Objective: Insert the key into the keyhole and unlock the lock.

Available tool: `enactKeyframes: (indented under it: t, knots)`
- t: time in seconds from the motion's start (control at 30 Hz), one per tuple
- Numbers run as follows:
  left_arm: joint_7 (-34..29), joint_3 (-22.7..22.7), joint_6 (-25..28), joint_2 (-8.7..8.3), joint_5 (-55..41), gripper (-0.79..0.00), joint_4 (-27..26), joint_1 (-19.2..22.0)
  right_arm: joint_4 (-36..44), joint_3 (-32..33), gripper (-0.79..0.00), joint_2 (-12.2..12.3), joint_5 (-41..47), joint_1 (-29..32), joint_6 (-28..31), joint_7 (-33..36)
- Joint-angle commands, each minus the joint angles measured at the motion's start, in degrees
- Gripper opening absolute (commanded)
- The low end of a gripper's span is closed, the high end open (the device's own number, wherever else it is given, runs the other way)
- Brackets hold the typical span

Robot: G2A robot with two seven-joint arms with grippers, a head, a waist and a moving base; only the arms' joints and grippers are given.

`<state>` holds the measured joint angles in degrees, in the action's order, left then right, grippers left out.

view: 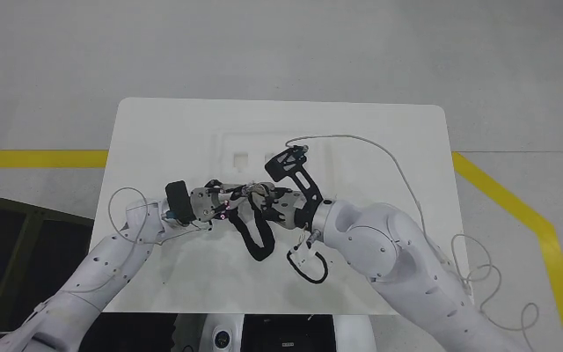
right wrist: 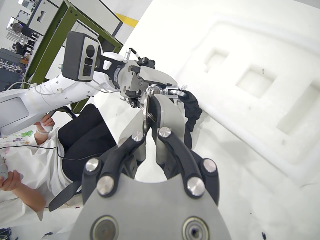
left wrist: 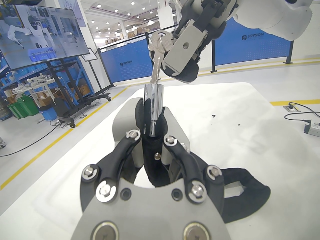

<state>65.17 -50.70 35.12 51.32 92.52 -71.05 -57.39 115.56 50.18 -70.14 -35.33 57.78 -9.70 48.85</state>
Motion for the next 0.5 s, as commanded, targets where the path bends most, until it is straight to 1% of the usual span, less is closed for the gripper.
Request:
enactKeyframes:
  t: [0.0, 0.47]
  knots:
    - [-0.1, -0.1, 0.1, 0.06, 0.2, -0.785, 0.0, 0.0, -0.3, -0.1, -0.785, -0.1, -0.1, -0.3, -0.3, 0.5]
    - [-2.8, -1.1, 0.3, 0.22, 2.4, -0.785, -1.0, -0.2, -1.5, -1.3, -0.785, -0.9, -0.2, -3.1, -1.7, 4.8]
